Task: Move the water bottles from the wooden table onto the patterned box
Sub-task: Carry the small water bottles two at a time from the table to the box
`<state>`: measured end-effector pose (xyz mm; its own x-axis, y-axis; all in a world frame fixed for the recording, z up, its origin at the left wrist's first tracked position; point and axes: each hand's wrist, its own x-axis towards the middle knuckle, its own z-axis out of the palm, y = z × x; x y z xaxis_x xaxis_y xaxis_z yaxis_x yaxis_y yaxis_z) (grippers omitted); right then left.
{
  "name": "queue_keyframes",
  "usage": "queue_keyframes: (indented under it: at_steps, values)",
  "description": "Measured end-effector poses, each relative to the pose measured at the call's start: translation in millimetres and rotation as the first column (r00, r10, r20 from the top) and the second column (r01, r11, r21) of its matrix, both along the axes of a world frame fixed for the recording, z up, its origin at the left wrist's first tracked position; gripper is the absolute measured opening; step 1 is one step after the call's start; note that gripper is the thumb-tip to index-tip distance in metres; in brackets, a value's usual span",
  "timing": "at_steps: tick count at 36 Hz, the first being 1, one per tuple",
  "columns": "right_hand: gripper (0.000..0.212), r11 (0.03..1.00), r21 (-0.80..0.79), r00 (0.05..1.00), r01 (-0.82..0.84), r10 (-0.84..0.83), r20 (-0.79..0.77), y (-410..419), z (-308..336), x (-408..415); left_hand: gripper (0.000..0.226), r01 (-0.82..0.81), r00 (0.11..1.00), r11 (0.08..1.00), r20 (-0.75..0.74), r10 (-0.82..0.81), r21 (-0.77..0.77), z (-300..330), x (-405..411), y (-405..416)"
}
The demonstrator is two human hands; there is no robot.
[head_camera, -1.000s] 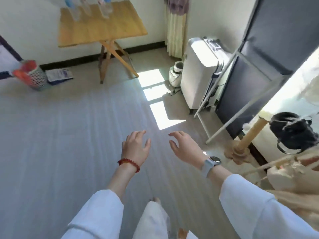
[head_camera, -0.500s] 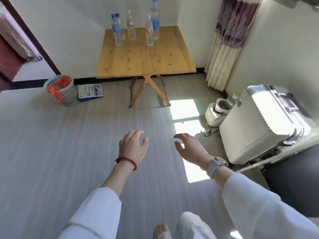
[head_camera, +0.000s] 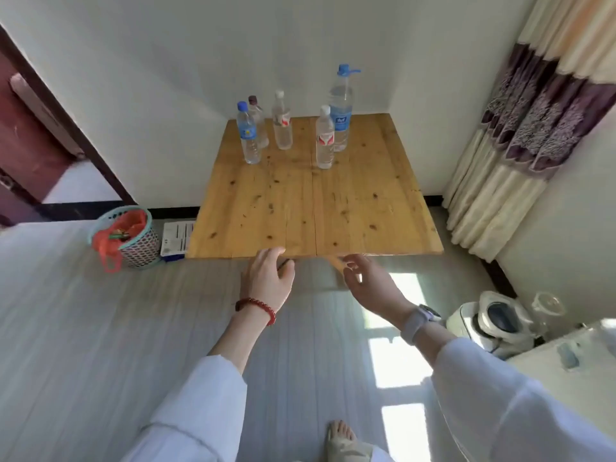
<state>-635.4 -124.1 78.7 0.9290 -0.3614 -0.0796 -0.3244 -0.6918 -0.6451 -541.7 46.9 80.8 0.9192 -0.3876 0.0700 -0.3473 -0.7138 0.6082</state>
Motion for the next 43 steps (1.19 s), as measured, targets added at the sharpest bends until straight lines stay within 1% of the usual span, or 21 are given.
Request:
queue_keyframes:
  at_steps: [3, 7, 11, 14, 17, 20, 23, 27, 30, 32, 35, 39, 43]
  values:
    - [0.034, 1.0, 0.023, 1.0, -0.011, 0.011, 0.006, -20.8, 6.0, 63.7, 0.037, -0.031, 0.999, 0.999, 0.023, 0.031, -0.008, 6.0, 57.6, -19.2]
    - [0.037, 0.999, 0.048, 1.0, 0.017, -0.017, 0.016, -45.3, 2.0, 149.1, 0.041, -0.088, 0.996, 0.996, -0.007, 0.087, -0.035, 1.0, 137.5, -38.0]
    - [0.043, 0.991, 0.091, 0.992, 0.101, -0.107, 0.072, -70.5, -10.6, 231.8, 0.049, -0.102, 0.995, 0.994, -0.017, 0.101, -0.044, -10.0, 227.7, -57.1]
    - [0.05, 0.974, 0.111, 0.971, 0.198, -0.21, 0.115, -93.0, -20.5, 296.9, 0.055, -0.124, 0.992, 0.99, -0.019, 0.123, -0.068, -18.7, 301.4, -74.1]
    - [0.06, 0.941, 0.127, 0.937, 0.314, -0.328, 0.121, -117.5, -27.1, 362.4, 0.062, -0.142, 0.989, 0.986, -0.061, 0.137, -0.085, -26.6, 374.5, -92.8]
    - [0.071, 0.899, 0.149, 0.9, 0.412, -0.427, 0.089, -142.2, -33.5, 421.3, 0.068, -0.157, 0.983, 0.984, -0.106, 0.148, -0.083, -36.4, 440.5, -111.2]
    - [0.084, 0.867, 0.167, 0.873, 0.47, -0.484, 0.053, -164.4, -44.3, 470.0, 0.077, -0.195, 0.971, 0.975, -0.159, 0.177, -0.104, -51.1, 499.6, -130.9]
    - [0.097, 0.81, 0.229, 0.829, 0.539, -0.559, 0.028, -189.8, -65.5, 512.4, 0.093, -0.328, 0.927, 0.917, -0.267, 0.265, -0.229, -73.0, 559.3, -158.1]
    - [0.095, 0.753, 0.31, 0.781, 0.58, -0.622, 0.048, -202.9, -83.6, 532.0, 0.099, -0.367, 0.913, 0.883, -0.297, 0.281, -0.294, -91.0, 590.5, -169.7]
    - [0.086, 0.705, 0.352, 0.741, 0.615, -0.67, 0.047, -207.9, -92.7, 540.8, 0.097, -0.365, 0.914, 0.873, -0.301, 0.271, -0.322, -102.3, 607.2, -172.5]
    - [0.077, 0.669, 0.364, 0.711, 0.647, -0.703, 0.028, -212.1, -102.3, 547.9, 0.083, -0.346, 0.925, 0.863, -0.289, 0.247, -0.368, -114.9, 623.8, -171.6]
    - [0.07, 0.65, 0.35, 0.685, 0.674, -0.728, 0.032, -213.0, -105.7, 551.4, 0.066, -0.276, 0.948, 0.87, -0.263, 0.178, -0.408, -116.0, 629.4, -169.3]
    - [0.066, 0.658, 0.343, 0.691, 0.67, -0.722, 0.037, -210.7, -102.4, 550.0, 0.055, -0.213, 0.966, 0.893, -0.224, 0.13, -0.398, -109.4, 627.7, -167.0]
